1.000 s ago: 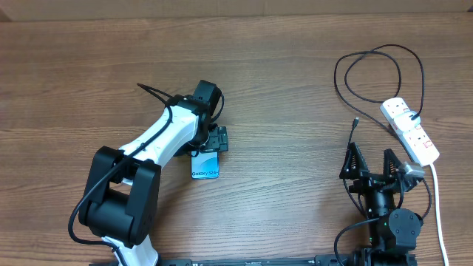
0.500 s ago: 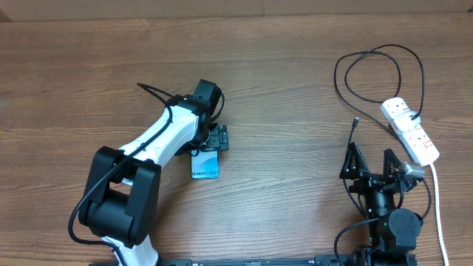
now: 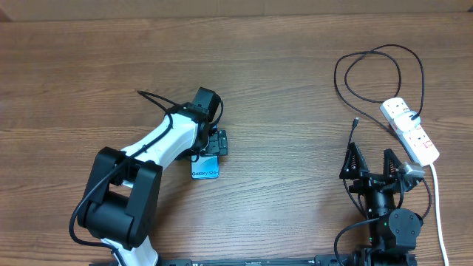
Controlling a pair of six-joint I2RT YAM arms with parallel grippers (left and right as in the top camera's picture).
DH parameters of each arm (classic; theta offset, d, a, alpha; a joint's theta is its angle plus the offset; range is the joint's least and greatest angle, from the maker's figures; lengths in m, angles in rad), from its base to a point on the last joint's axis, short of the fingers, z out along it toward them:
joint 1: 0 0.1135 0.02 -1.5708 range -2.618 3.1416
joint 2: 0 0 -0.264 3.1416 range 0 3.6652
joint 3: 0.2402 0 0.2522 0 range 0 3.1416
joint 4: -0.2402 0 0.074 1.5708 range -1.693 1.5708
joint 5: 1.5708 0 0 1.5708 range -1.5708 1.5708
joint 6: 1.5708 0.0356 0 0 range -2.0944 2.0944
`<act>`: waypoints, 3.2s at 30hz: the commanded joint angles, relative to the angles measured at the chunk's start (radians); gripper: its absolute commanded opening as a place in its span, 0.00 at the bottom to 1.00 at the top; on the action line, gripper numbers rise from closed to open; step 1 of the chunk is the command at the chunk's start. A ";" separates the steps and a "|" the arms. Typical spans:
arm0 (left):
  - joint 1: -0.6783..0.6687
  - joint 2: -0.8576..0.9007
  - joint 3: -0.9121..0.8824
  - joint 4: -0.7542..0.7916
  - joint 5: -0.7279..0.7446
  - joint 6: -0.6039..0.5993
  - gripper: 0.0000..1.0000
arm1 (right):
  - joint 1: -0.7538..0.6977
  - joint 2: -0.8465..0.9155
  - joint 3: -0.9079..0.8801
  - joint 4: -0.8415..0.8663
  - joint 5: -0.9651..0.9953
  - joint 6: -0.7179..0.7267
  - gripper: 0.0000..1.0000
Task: Plug charger to phone and switch on socket
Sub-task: 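Lower the left gripper and close it on the smartphone's bottom end, then lift the smartphone with the left gripper and tilt it upright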
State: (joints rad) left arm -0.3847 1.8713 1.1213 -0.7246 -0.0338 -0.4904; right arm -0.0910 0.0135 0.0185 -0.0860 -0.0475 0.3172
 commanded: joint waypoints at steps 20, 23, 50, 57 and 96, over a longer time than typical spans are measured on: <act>-0.001 0.019 -0.040 0.020 0.025 0.101 0.88 | -0.002 -0.011 -0.011 0.006 0.005 -0.012 1.00; -0.001 0.019 -0.040 0.019 0.054 0.101 0.84 | -0.002 -0.011 -0.011 0.006 0.005 -0.011 1.00; -0.001 0.019 -0.009 -0.029 0.061 0.037 0.54 | -0.002 -0.009 -0.011 0.006 0.005 -0.011 1.00; -0.001 0.019 0.036 -0.056 0.087 0.037 0.52 | -0.002 -0.009 -0.011 0.006 0.005 -0.011 1.00; -0.001 0.019 0.579 -0.752 0.296 0.048 0.43 | -0.002 -0.009 -0.011 0.006 0.005 -0.012 1.00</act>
State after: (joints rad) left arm -0.3843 1.8893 1.6588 -1.4609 0.2321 -0.4423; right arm -0.0910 0.0139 0.0185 -0.0856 -0.0475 0.3168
